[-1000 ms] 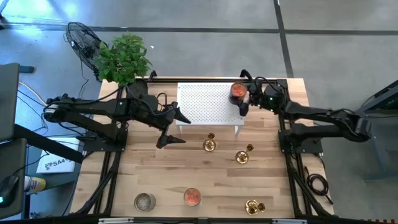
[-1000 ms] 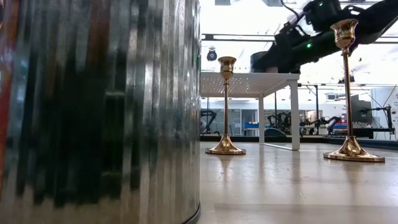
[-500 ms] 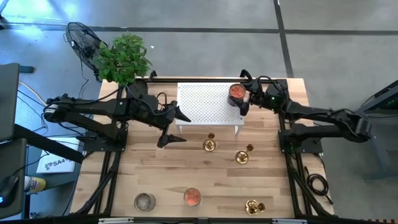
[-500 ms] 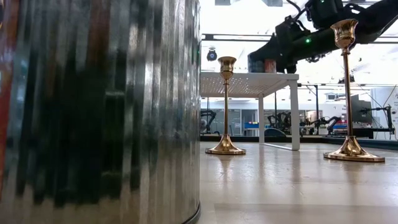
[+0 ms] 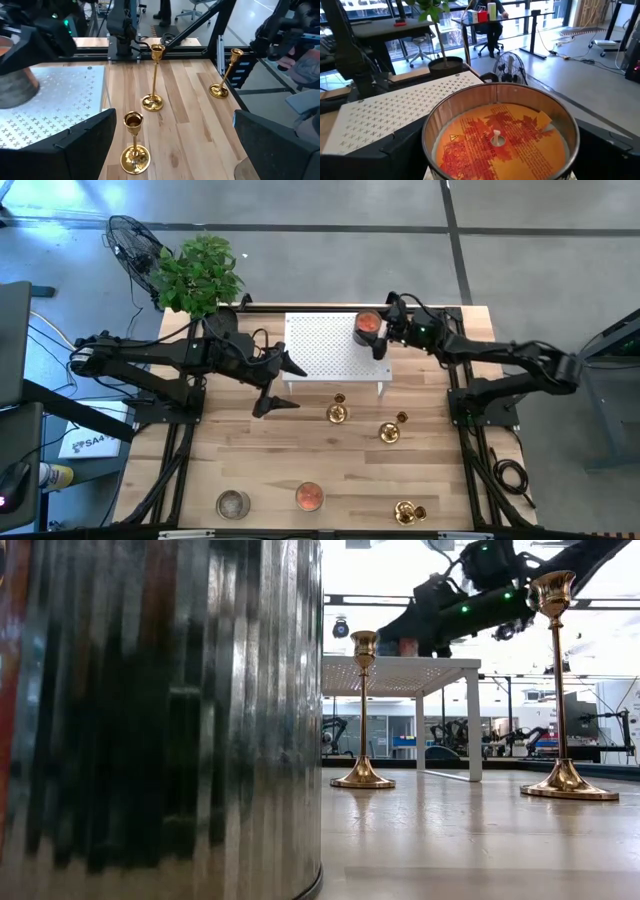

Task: Pick & Place candle stick holders
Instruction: Put the fruits and the vegetables in the bin

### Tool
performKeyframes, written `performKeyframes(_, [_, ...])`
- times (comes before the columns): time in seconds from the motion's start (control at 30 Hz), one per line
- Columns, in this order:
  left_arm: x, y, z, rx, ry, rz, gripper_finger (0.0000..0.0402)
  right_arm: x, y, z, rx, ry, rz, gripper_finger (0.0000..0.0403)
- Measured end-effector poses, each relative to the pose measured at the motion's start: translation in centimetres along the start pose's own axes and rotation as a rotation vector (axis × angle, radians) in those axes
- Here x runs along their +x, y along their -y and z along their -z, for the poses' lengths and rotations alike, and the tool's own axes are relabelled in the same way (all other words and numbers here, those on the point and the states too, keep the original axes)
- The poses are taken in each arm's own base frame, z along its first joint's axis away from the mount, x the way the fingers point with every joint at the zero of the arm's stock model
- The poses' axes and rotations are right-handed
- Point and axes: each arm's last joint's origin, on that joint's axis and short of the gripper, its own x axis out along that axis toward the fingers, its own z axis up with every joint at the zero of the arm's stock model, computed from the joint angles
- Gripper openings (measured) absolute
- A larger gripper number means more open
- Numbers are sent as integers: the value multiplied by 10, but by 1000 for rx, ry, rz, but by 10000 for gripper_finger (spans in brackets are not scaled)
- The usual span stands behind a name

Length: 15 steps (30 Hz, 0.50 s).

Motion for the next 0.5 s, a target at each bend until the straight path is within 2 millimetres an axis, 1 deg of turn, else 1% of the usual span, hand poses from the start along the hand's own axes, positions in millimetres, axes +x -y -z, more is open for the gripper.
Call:
performKeyframes(0.23, [0,1,2,-5,-24,46,395,1,1,-3,3,-29,24,374])
performKeyframes(0.5, [0,1,2,-5,-24,50,395,1,-3,-3,0,-29,15,377])
